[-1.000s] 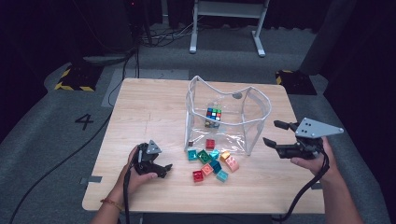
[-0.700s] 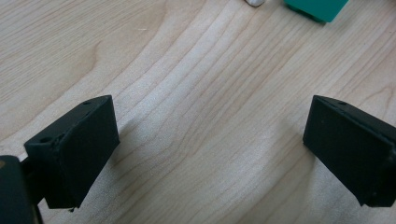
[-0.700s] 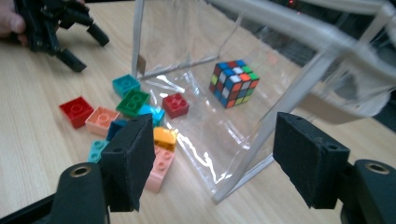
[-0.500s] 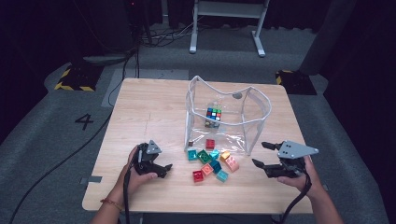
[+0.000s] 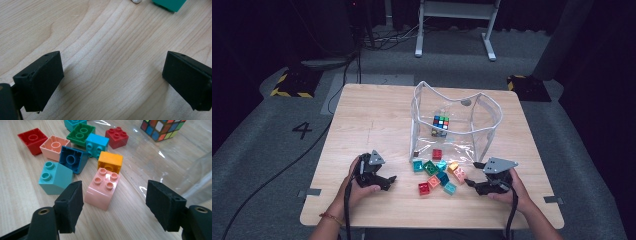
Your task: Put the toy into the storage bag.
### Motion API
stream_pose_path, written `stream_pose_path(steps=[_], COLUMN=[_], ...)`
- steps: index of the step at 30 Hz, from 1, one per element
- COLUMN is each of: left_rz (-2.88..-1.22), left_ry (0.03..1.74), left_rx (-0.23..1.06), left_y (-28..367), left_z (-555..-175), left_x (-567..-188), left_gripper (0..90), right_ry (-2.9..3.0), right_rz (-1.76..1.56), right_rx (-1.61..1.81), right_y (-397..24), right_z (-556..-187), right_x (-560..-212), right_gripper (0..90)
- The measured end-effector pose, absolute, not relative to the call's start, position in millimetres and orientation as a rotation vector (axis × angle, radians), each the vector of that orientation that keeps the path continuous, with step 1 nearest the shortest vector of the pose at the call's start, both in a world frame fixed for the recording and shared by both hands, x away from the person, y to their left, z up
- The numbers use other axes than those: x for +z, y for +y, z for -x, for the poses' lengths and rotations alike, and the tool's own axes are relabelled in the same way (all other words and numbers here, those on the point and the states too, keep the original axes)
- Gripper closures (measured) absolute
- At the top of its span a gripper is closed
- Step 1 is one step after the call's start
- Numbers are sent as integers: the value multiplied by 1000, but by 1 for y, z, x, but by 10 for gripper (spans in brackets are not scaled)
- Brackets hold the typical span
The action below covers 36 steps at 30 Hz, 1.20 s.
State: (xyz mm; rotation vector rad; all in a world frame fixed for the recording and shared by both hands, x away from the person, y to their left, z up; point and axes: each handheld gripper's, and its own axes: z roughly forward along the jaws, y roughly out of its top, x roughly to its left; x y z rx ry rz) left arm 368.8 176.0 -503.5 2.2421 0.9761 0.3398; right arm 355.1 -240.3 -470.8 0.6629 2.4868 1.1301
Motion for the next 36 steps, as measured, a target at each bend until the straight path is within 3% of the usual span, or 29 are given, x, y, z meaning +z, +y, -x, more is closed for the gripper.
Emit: stream_pose_path(steps=[11, 20, 24, 36], left_rz=[-2243, -2242, -2242, -2243], left_ry=[975, 976, 978, 987], left_rx=[340, 340, 339, 328], left_y=[176, 176, 176, 176], left_z=[-369, -369, -369, -368], left_x=[-503, -504, -504, -503], left_gripper=[35, 35, 35, 35], right_ry=[2480, 2498, 2492, 2454], right_rz=[-708, -765, -767, -747], right_rx=[1154, 1126, 1138, 1133], right_y=[-222, -212, -215, -245], right_z=[-363, -368, -367, -361], right_x=[-490, -502, -501, -491], right_gripper=[324, 455, 590, 596])
